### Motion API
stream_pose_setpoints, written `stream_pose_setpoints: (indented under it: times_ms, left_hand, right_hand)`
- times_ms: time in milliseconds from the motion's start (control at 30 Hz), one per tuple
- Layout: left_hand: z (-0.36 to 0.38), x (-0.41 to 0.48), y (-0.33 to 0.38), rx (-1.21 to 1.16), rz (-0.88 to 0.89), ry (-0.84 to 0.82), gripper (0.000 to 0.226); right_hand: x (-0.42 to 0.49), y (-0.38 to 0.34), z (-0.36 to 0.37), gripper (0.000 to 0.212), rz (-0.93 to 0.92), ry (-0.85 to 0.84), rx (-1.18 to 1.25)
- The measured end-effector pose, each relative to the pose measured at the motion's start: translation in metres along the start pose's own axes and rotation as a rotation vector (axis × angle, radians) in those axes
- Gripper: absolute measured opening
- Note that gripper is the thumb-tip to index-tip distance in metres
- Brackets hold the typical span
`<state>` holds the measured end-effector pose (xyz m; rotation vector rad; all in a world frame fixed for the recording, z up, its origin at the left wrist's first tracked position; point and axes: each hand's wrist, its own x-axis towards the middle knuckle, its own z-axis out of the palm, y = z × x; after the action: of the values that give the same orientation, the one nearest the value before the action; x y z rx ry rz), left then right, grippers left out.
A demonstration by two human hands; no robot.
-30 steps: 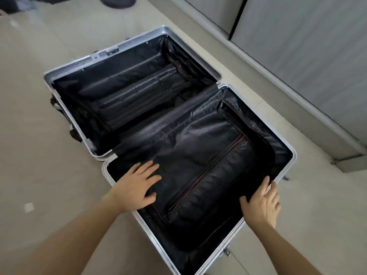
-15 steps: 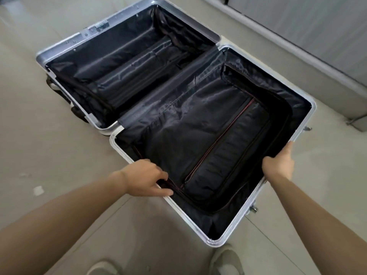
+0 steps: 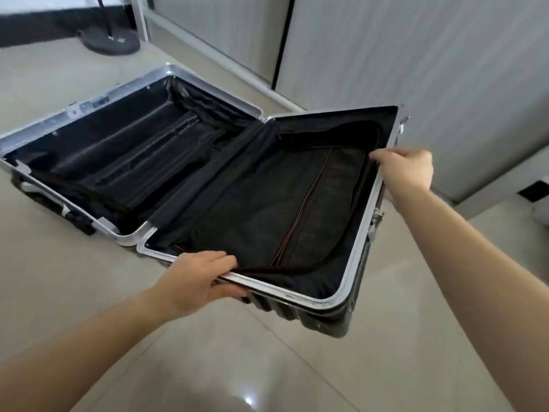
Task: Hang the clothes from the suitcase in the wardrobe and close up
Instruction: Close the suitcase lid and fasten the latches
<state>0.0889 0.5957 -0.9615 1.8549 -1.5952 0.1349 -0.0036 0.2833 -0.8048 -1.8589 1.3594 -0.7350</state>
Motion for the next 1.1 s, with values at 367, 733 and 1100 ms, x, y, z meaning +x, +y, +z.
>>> stream_pose_setpoints:
  times_ms: [367,733,1100]
  left_hand:
    - [-0.076,0.046,-0.007,-0.407,-0.434,0.642,0.049]
    - [-0.144,0.049,-0.053,-0.254,-0.747,1.084,0.017]
    - [-0.191,0.001,-0.135,-0.601,-1.208,0.929,0.029]
  right_hand:
    - [-0.043,-0.164,0.030,0.024,-0.543,-0.199,0.395]
    - [-0.163,-0.119,0.155,0.068,-1.031,-0.386,0.287]
    - [-0.205,-0.079,0.232,0.092,-1.110,-0.618,-0.397]
